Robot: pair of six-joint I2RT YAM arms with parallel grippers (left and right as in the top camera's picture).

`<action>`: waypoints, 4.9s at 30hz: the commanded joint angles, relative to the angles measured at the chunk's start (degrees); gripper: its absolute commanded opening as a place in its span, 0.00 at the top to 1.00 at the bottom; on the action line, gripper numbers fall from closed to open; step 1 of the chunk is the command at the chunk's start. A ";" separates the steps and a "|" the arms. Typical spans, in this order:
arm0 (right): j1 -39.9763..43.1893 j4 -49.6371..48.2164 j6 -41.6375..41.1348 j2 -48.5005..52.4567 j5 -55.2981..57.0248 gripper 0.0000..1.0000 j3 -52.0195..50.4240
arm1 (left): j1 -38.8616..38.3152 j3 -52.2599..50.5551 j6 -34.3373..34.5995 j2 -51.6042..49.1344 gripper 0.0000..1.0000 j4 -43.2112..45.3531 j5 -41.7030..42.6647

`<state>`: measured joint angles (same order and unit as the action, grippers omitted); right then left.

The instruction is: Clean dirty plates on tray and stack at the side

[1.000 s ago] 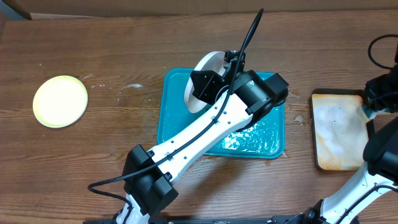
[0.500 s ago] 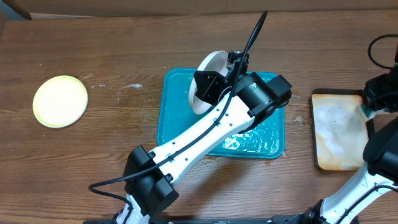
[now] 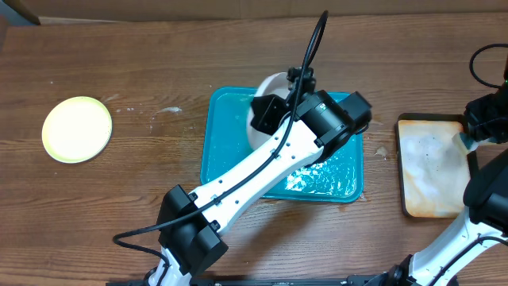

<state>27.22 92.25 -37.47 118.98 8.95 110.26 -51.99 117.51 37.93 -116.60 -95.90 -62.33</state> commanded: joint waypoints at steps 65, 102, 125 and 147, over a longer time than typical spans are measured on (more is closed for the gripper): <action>-0.26 1.97 4.74 -2.62 0.61 0.96 1.09 | 106.29 -56.78 -9.70 20.15 0.96 64.59 87.34; -0.26 2.80 4.92 -2.62 2.12 0.96 1.09 | 101.94 -40.41 -10.51 9.03 0.96 54.58 70.58; -0.26 3.04 4.94 -2.62 2.14 0.96 1.09 | 100.13 -39.87 -12.70 9.01 0.00 56.68 72.46; -1.42 -2.43 7.13 -10.03 2.56 0.96 1.16 | 57.05 -9.11 -31.74 9.40 0.00 33.03 70.20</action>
<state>26.98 90.56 -31.40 115.52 11.35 110.26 10.81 107.68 11.18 -107.48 -61.23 9.43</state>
